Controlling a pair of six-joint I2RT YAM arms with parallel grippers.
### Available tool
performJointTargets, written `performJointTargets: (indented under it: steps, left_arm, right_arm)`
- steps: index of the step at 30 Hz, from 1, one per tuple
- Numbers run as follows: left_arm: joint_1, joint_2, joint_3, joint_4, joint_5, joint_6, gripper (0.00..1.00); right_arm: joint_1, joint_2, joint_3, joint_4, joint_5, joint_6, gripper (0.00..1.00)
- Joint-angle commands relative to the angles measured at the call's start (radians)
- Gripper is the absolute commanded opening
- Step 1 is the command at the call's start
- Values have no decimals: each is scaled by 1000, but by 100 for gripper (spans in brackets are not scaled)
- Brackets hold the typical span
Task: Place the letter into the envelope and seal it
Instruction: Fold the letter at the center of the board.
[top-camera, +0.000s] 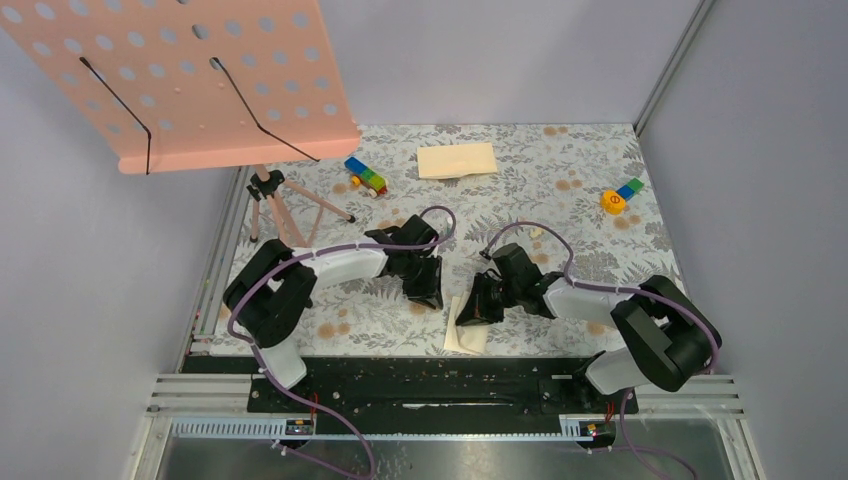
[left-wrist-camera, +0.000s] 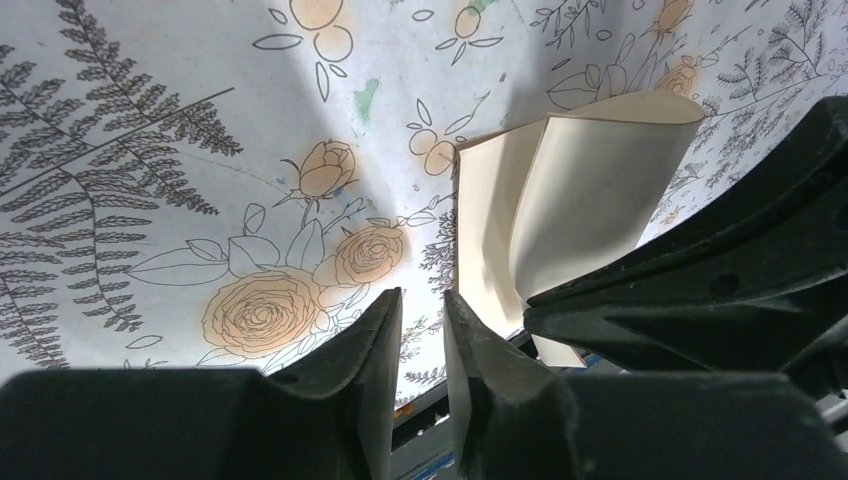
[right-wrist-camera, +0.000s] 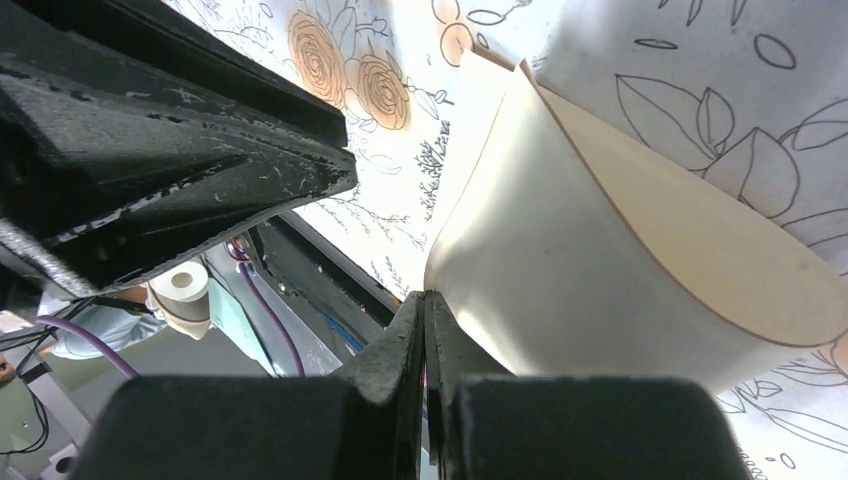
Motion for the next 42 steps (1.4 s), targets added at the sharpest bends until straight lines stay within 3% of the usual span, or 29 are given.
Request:
performJointTargets:
  steps: [1, 9, 27, 42]
  left_arm:
    - [1, -19, 28, 11, 41, 7, 24]
    - [0, 86, 63, 14, 86, -4, 24]
    - [-4, 158, 67, 88, 143, -50, 23]
    - [-3, 120, 36, 97, 123, -52, 23]
  right_arm:
    - [10, 24, 43, -22, -33, -35, 0]
    - [9, 27, 44, -32, -32, -52, 0]
    - [25, 82, 71, -12, -60, -68, 0]
    - [37, 184, 72, 48, -71, -42, 0]
